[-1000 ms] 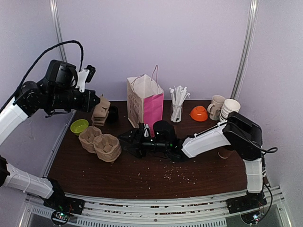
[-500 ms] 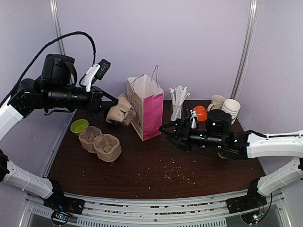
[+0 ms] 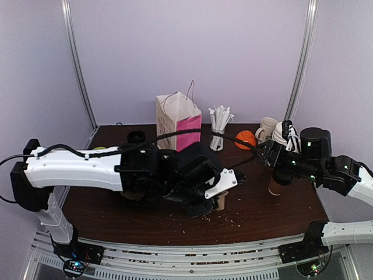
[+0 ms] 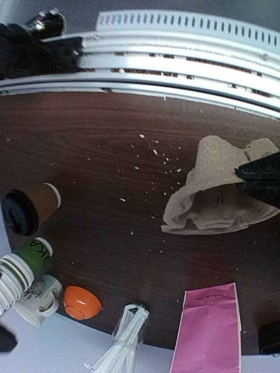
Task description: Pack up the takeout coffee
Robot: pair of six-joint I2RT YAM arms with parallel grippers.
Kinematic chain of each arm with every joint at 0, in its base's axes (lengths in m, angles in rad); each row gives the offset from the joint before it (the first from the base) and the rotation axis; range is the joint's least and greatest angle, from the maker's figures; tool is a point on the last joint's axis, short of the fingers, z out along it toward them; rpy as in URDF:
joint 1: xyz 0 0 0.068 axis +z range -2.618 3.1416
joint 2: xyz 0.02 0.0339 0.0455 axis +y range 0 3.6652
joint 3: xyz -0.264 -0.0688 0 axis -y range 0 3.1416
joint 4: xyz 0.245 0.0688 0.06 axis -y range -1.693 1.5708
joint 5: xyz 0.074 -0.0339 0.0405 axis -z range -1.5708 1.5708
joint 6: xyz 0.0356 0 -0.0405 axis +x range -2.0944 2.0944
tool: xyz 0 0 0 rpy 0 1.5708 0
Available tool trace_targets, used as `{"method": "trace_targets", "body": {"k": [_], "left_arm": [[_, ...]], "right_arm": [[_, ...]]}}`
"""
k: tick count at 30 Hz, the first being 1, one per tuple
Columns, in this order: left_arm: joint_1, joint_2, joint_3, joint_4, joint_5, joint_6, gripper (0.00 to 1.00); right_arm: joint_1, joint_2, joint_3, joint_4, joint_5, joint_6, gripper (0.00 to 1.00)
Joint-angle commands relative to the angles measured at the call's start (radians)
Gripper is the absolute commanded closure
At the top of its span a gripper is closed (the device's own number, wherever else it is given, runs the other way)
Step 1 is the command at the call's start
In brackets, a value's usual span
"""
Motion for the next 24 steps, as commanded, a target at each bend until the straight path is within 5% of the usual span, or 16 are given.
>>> {"method": "trace_targets", "body": {"k": [1, 13, 24], "left_arm": [[0.010, 0.066, 0.042, 0.150, -0.155, 0.199, 1.00], [0.044, 0.278, 0.071, 0.557, -0.287, 0.555, 1.00], [0.060, 0.415, 0.036, 0.654, -0.153, 0.527, 1.00]], "right_arm": [[-0.004, -0.019, 0.046, -0.134, 0.095, -0.075, 0.14], [-0.006, -0.071, 0.078, -0.180, 0.183, -0.091, 0.14], [-0.006, -0.074, 0.189, -0.253, 0.226, -0.129, 0.13]]}}
